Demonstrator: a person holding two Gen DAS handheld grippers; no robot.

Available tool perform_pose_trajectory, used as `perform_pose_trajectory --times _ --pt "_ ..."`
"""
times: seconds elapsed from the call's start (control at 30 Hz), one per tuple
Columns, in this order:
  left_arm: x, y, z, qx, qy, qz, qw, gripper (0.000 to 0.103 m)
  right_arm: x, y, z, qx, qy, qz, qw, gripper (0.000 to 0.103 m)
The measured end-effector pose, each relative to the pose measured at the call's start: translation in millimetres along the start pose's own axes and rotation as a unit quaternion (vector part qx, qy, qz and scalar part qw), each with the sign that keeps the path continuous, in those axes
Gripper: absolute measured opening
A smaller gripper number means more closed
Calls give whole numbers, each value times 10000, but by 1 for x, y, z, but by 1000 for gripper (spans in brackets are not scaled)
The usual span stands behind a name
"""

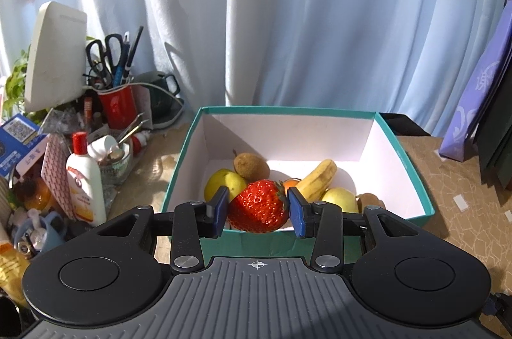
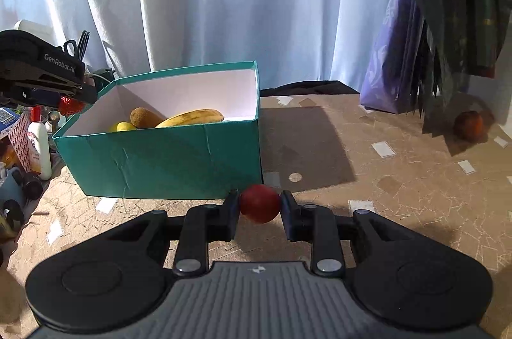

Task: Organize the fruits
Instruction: 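Carry the strawberry into the teal box and open the left tool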

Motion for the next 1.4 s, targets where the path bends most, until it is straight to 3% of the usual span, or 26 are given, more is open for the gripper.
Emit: perform_pose_trajectory --times 0.5,0.97,1.4 --pt "-5 -34 29 225 -198 -112 9995 44 13 0 -25 191 135 134 9996 26" --pt "-24 -2 96 -159 -331 -255 9990 44 11 5 -33 219 69 145 9996 26" --pt "-24 10 109 -392 -201 -264 9987 48 10 3 -29 236 86 172 9995 26"
Point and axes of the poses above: each gripper's, at about its wrist camera, not at the fingertips, and z roughly the way its jaws point, x to its right, y to its underside, the point moved 3 cm from there along z, roughly the way its jaws point, and after that the axes turned 7 degrees about y, right-handed, at the moved point
